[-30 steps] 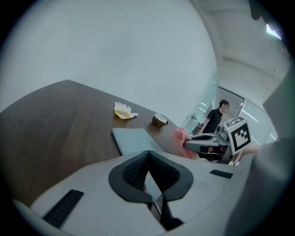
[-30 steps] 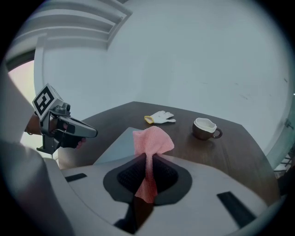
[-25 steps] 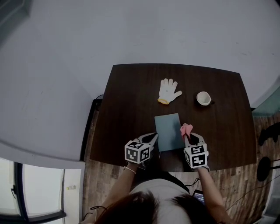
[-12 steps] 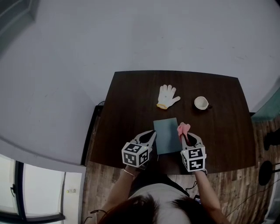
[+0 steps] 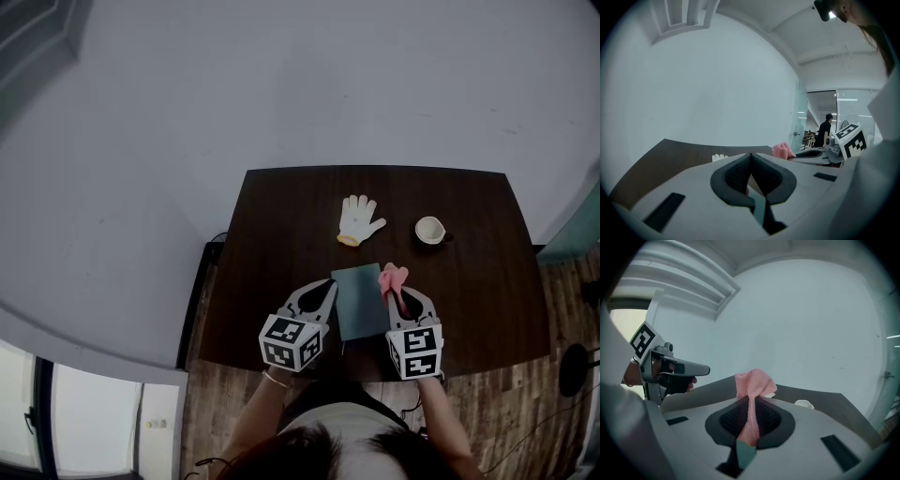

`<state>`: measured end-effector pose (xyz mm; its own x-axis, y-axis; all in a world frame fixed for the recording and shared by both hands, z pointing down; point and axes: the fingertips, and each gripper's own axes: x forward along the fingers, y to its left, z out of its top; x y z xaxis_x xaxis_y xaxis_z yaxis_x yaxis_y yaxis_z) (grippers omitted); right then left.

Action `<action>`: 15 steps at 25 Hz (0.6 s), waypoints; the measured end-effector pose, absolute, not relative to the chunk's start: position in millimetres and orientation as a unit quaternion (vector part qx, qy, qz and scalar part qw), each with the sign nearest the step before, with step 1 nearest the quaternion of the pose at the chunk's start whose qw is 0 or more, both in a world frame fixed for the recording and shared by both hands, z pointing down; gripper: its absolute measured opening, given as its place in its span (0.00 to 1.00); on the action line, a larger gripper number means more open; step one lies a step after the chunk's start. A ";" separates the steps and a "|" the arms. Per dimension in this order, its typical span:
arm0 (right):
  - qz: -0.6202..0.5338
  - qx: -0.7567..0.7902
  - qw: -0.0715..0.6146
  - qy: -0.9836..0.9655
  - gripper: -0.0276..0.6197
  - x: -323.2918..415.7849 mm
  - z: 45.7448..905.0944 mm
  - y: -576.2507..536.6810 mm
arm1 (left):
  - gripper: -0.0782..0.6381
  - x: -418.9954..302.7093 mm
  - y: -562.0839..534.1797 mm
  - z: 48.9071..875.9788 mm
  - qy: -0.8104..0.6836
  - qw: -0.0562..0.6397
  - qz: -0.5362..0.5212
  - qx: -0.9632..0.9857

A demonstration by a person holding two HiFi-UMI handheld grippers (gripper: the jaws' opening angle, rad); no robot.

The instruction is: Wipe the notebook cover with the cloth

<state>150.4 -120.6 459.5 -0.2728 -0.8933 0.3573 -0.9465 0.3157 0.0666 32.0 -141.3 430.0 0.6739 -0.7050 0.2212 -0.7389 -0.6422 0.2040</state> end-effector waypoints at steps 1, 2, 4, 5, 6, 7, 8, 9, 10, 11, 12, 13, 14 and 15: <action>0.076 0.582 0.164 -0.793 0.10 148.5 454.8 -120.3 | 0.13 30.7 -140.9 425.5 -0.398 0.136 0.056 0.905; 0.073 0.585 0.160 -0.792 0.10 146.4 450.2 -120.0 | 0.13 29.3 -140.5 421.6 -0.397 0.134 0.053 0.906; 0.070 0.590 0.154 -0.790 0.10 142.6 441.3 -119.5 | 0.13 27.0 -139.7 414.9 -0.394 0.128 0.050 0.909; 0.068 0.592 0.151 -0.789 0.10 141.1 437.0 -118.9 | 0.13 26.3 -139.1 411.8 -0.392 0.125 0.049 0.910; 0.066 0.594 0.148 -0.788 0.10 139.8 432.8 -118.1 | 0.13 25.5 -138.2 408.8 -0.390 0.124 0.047 0.911; 0.064 0.596 0.145 -0.787 0.10 138.3 428.9 -117.2 | 0.13 24.2 -137.5 406.1 -0.389 0.123 0.045 0.912; 0.062 0.597 0.142 -0.787 0.10 136.7 425.1 -116.4 | 0.13 22.4 -137.0 403.4 -0.389 0.122 0.043 0.912; 0.060 0.599 0.139 -0.786 0.10 135.1 421.4 -115.9 | 0.13 20.4 -136.9 401.0 -0.390 0.122 0.041 0.912; 0.058 0.600 0.137 -0.786 0.10 133.6 417.9 -115.4 | 0.13 18.5 -136.9 398.6 -0.390 0.122 0.040 0.912; 0.056 0.602 0.135 -0.785 0.10 132.4 414.5 -114.8 | 0.13 16.9 -136.8 396.2 -0.390 0.121 0.040 0.912; 0.054 0.603 0.132 -0.785 0.10 130.9 411.3 -113.9 | 0.13 15.3 -136.5 393.7 -0.389 0.120 0.039 0.912; 0.052 0.604 0.130 -0.784 0.10 129.1 408.5 -113.0 | 0.13 13.5 -136.1 391.1 -0.388 0.119 0.038 0.913; 0.051 0.605 0.129 -0.784 0.10 126.9 406.2 -111.9 | 0.13 11.6 -135.7 388.4 -0.388 0.116 0.037 0.914; 0.049 0.606 0.128 -0.783 0.10 124.9 404.2 -110.9 | 0.13 9.8 -135.4 385.9 -0.387 0.113 0.036 0.914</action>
